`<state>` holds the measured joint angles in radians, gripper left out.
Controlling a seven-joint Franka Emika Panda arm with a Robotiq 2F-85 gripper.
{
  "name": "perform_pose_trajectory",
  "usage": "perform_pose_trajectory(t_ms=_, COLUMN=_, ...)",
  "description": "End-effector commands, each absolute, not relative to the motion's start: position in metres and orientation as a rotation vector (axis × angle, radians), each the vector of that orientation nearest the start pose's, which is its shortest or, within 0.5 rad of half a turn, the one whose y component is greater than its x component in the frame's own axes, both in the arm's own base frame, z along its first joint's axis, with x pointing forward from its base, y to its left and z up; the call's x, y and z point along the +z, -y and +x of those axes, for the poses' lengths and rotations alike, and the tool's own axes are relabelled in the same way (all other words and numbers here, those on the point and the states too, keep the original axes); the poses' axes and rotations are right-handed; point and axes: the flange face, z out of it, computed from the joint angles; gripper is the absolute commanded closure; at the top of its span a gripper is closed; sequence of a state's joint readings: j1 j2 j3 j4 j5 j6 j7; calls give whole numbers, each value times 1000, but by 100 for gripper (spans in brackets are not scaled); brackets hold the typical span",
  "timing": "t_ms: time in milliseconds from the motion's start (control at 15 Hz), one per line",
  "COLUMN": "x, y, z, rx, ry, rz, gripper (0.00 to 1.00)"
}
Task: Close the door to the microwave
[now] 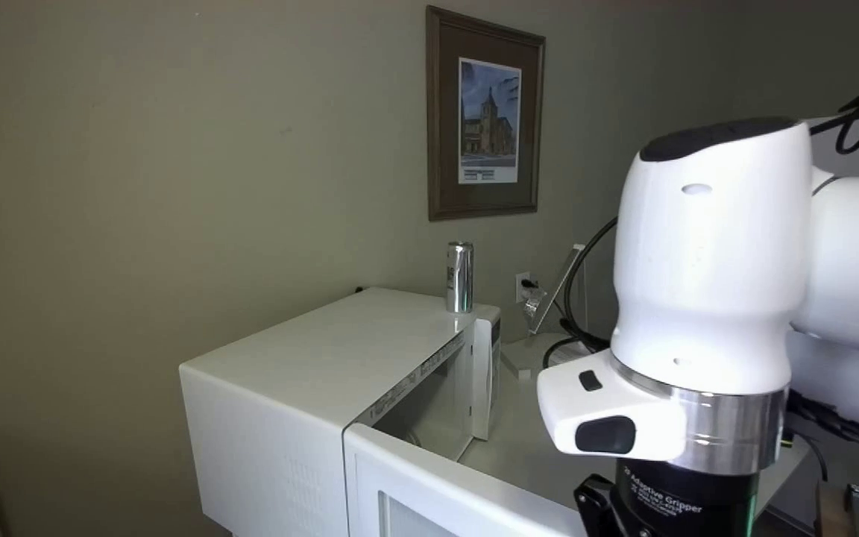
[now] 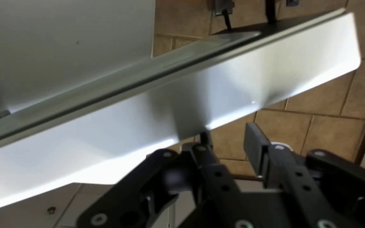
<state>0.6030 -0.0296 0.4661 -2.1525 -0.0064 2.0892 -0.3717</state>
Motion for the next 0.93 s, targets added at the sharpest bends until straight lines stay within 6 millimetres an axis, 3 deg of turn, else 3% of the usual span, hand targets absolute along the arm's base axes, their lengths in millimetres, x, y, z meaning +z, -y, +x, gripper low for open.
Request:
perform_pose_trajectory(t_ms=0, x=412, y=-439, z=235, rx=159, ry=1988, rz=-2504, gripper=96)
perform_pose_trajectory(t_ms=67, x=412, y=-433, z=231, rx=205, ry=1940, rz=-2556, gripper=100)
perform_pose_trajectory(t_ms=467, x=410, y=-394, z=212, rx=414, ry=1541, rz=-2854, gripper=100)
perform_pose_trajectory(t_ms=867, x=393, y=-346, z=217, rx=374, ry=1122, rz=-3122, gripper=100)
